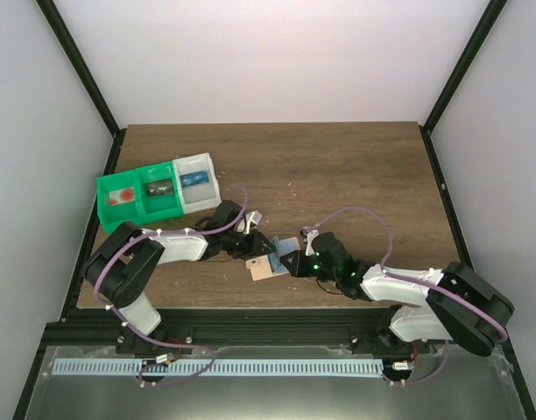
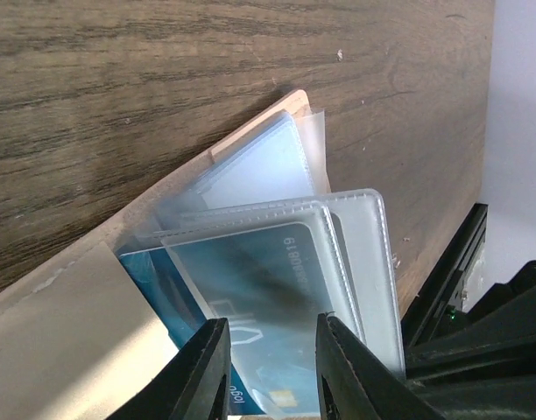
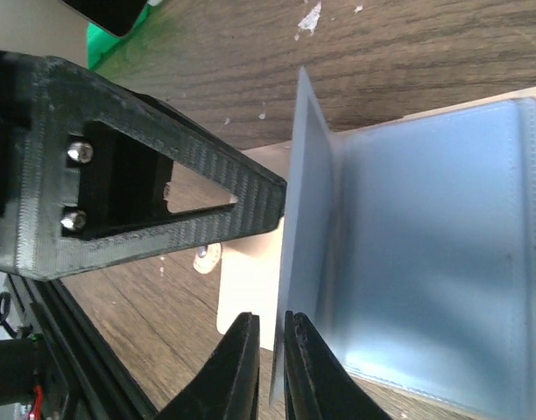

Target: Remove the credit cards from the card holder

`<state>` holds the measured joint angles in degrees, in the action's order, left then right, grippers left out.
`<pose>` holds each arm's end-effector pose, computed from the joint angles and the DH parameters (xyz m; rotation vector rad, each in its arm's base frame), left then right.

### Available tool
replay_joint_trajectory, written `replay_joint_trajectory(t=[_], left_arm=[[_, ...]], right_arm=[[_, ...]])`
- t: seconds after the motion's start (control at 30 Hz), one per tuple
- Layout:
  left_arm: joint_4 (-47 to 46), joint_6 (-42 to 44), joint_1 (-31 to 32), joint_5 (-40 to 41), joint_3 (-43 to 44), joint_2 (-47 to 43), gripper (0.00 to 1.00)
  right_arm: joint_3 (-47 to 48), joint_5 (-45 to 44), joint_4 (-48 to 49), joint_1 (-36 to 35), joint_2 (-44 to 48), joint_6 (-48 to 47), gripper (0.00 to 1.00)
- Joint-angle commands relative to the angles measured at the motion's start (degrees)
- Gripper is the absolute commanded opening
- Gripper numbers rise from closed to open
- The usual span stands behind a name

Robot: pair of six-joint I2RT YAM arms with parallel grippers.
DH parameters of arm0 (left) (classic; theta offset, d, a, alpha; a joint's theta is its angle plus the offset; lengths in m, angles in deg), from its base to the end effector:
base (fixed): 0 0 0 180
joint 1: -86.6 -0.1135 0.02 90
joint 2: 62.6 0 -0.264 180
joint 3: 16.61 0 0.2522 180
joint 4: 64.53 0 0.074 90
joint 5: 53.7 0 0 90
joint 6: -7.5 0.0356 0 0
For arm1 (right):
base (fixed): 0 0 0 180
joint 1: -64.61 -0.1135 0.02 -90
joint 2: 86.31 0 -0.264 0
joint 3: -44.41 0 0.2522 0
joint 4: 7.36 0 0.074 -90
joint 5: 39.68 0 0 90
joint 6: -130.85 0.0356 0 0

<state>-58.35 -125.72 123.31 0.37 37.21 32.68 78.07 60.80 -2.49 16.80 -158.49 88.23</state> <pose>0.2301 -0.1976 0.1334 0.1823 2.6697 -1.3206 0.1478 0.1727 0.1474 -0.1259 2.3802 1.0888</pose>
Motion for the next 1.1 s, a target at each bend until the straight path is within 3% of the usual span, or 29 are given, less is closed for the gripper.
replay_joint_trajectory(t=[0.0, 0.1, 0.3, 1.07], left_arm=[[0.8, 1.2, 0.0, 1.1, -0.5, -1.3, 0.29], [1.4, 1.3, 0.0, 1.8, -0.8, -1.7, 0.29], [2.9, 1.0, -0.8, 4.5, -1.8, -5.1, 0.32], [2.6, 2.0, -2.7, 1.0, -2.4, -7.1, 0.40]], right_arm=[[2.7, 1.7, 2.8, 0.1, -0.2, 0.1, 0.13], [2.8, 1.8, 2.8, 0.1, -0.3, -0.1, 0.13], [2.8, 2.4, 3.5, 0.0, -0.7, -0.3, 0.01], [5.0, 1.6, 0.4, 0.1, -4.9, 0.2, 0.02]])
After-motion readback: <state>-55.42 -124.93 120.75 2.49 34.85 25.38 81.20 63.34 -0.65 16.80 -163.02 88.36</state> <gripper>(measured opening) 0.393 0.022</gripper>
